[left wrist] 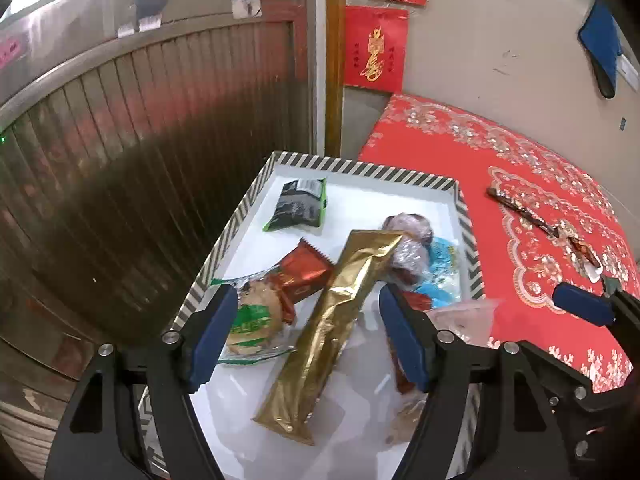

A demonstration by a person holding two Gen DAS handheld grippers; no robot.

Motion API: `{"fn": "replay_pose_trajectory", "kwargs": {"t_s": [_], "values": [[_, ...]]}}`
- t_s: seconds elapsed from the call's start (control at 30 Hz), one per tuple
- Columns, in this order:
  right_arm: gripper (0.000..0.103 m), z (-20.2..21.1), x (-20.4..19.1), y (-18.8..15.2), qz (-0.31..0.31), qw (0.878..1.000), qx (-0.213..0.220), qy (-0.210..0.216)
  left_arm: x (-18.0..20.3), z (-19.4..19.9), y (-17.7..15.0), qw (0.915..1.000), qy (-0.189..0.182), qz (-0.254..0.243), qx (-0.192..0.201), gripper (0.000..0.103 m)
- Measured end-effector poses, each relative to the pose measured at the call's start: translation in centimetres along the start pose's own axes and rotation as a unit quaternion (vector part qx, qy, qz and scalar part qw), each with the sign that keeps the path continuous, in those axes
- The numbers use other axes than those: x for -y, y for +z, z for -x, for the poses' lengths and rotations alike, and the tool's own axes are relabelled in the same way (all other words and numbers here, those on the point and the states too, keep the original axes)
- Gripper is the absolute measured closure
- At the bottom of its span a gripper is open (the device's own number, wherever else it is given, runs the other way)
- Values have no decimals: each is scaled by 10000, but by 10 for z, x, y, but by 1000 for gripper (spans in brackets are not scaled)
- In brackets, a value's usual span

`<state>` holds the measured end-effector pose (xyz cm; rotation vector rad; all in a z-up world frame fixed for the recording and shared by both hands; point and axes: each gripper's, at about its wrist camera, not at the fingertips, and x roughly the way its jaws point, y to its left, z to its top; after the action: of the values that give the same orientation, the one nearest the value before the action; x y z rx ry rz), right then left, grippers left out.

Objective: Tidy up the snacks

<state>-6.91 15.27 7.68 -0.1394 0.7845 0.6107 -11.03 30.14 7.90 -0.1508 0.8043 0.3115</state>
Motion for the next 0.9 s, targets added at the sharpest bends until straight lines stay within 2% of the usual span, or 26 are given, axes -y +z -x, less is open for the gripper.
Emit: {"fn": "replay_pose_trajectory", "kwargs": {"t_s": [0.33,0.5,0.63,0.9], "values": [[23,15,35,-14,-348,9993,67,-77,22,10,9,9998,-38,57,170,30],[23,22,51,-18,-538,9985,123,-68,24,14,16,9997,58,46,253,30],[23,24,56,-20,-602,9981,147,-46,22,18,18,9992,159,97,350,25],[23,31,70,-29,-719,9972,175,-138,45,21,20,9994,-89,-71,332,25]]}}
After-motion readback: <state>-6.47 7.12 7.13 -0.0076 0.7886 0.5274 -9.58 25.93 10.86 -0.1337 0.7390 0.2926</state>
